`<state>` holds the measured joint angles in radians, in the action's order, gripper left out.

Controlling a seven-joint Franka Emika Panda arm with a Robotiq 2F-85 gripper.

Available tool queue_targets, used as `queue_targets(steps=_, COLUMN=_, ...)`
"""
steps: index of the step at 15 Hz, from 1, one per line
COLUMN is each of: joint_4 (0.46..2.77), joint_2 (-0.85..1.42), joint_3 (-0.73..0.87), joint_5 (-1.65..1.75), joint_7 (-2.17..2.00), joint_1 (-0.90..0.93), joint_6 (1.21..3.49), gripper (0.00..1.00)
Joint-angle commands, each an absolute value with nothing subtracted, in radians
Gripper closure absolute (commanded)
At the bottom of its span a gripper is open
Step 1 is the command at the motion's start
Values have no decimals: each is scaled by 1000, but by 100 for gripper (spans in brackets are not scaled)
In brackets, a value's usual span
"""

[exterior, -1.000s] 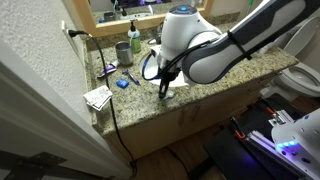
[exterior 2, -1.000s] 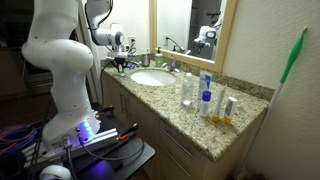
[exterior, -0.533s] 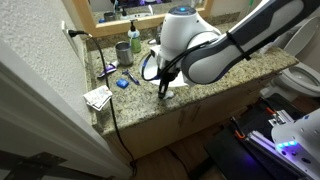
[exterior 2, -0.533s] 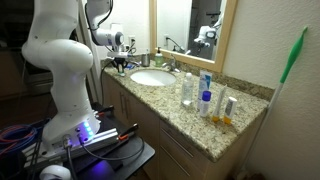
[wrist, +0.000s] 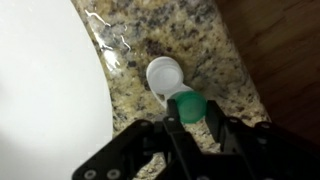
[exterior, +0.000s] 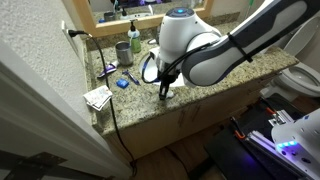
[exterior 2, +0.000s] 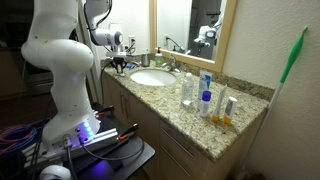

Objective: Place the green lid on the white object

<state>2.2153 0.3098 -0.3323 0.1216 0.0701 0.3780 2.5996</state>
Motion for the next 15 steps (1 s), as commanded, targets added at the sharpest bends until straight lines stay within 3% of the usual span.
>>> queue_targets(steps=1, joint_4=2204, joint_2=295, joint_3=-309, joint_5=165, joint_7=17, joint_1=398, joint_6=2557, gripper=92)
queue_targets(steps=13, joint_4=2201, joint_2=302, joint_3=-306, joint_5=178, joint_7=-12, joint_1=398, joint_6=2549, gripper=92)
queue_targets(steps=14, joint_4=2203, joint_2=302, joint_3=-307, joint_5=177, joint_7=-11, joint_1=397, joint_6=2552, gripper=90)
queue_targets(steps=15, joint_4=2203, joint_2=303, joint_3=-307, joint_5=175, joint_7=-10, joint_1=397, joint_6=2555, gripper=70)
